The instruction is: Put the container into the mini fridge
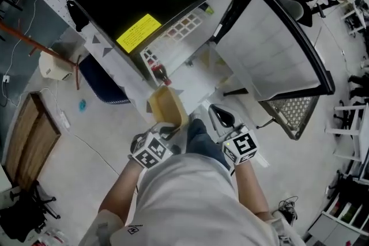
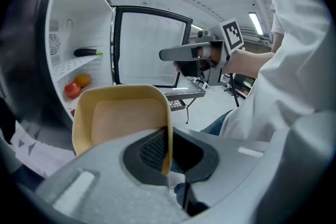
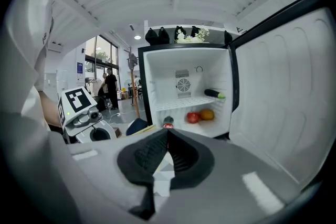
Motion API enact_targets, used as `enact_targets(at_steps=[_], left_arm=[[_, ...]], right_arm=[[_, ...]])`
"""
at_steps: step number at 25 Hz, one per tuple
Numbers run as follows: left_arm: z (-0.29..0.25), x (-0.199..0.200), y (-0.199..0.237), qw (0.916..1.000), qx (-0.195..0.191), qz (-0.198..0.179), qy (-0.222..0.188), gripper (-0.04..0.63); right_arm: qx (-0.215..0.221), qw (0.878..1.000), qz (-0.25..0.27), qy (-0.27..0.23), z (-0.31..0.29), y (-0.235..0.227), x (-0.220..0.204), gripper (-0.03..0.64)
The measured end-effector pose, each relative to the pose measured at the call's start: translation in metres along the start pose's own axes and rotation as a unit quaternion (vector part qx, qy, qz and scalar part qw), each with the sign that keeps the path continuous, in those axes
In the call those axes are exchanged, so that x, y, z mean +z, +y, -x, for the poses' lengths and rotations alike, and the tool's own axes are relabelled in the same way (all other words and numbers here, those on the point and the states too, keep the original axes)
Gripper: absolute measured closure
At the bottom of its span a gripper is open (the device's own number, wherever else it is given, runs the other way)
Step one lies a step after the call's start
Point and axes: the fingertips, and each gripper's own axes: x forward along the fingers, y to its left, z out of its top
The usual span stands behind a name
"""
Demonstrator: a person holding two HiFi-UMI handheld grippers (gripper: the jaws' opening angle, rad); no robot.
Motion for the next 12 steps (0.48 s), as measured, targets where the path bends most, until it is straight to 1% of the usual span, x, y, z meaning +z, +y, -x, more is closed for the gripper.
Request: enact_targets(at_steps=[3, 6, 9, 12], left_arm=[[-0.020, 0.020, 0.000, 0.9998, -0.015, -0.014, -0.004, 0.584], [-0.038, 0.036, 0.006, 0.9993, -0.020, -0.030, 0.000, 0.584], [-0.055, 0.049, 0.014, 0.9987, -0.019, -0.046, 0.013, 0.584], [-0.072, 0.062, 0.026, 0.9976, -0.009, -0.064, 0.025, 0.584]], right_arm=[[-0.011, 1.000, -0.004, 0.000, 0.007, -0.021, 0.000, 0.612], [-0.025, 1.000, -0.012, 0.000, 0.014, -0.040, -0.002, 0.612], [-0.036, 0.999, -0.018, 0.002, 0.019, -0.058, -0.004, 0.612], [-0.042, 0.999, -0.022, 0.001, 0.023, -0.074, -0.005, 0.612]])
